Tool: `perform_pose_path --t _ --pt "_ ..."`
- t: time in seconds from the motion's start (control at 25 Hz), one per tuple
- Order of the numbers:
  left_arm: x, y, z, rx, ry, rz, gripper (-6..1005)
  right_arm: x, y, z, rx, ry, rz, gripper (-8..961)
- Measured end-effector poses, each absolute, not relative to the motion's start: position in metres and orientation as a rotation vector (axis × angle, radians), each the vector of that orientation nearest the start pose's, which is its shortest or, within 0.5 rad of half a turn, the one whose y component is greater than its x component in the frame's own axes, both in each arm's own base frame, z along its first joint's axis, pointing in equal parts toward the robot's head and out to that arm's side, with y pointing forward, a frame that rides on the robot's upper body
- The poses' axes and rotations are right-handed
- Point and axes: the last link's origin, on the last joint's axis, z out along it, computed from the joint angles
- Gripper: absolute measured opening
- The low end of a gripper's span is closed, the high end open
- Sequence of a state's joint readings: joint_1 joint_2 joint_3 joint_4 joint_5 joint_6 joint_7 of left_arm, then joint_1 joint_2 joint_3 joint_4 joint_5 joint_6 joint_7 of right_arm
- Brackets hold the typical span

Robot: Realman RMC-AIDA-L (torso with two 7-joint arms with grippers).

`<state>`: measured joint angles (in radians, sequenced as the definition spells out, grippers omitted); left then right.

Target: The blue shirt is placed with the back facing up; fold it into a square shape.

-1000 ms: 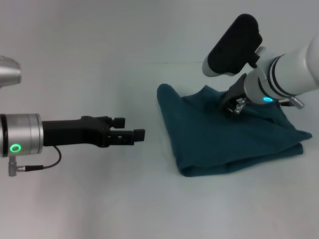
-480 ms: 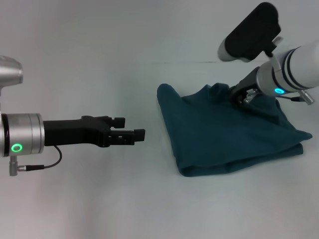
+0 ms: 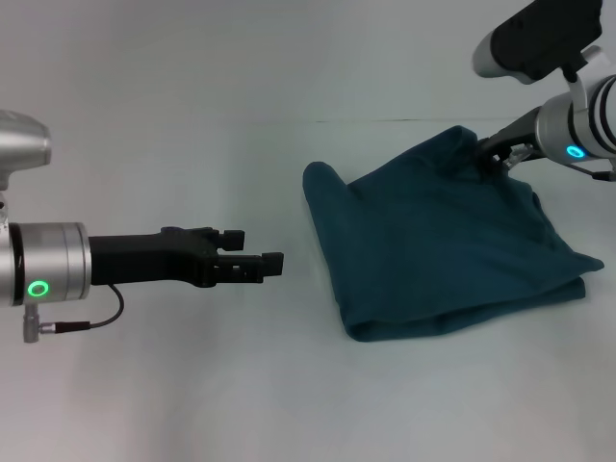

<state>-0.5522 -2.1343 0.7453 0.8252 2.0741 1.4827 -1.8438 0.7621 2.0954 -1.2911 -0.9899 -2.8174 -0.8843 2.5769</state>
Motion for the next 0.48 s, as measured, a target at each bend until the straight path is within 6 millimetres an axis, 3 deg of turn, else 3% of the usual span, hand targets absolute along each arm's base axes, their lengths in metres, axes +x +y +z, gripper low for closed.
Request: perform_pose_path --t 0.48 --pt "-0.239 0.349 -0.006 -2.647 -1.057 -0.628 919 0.197 0.463 0.016 -2.125 0.659 -0.2 11"
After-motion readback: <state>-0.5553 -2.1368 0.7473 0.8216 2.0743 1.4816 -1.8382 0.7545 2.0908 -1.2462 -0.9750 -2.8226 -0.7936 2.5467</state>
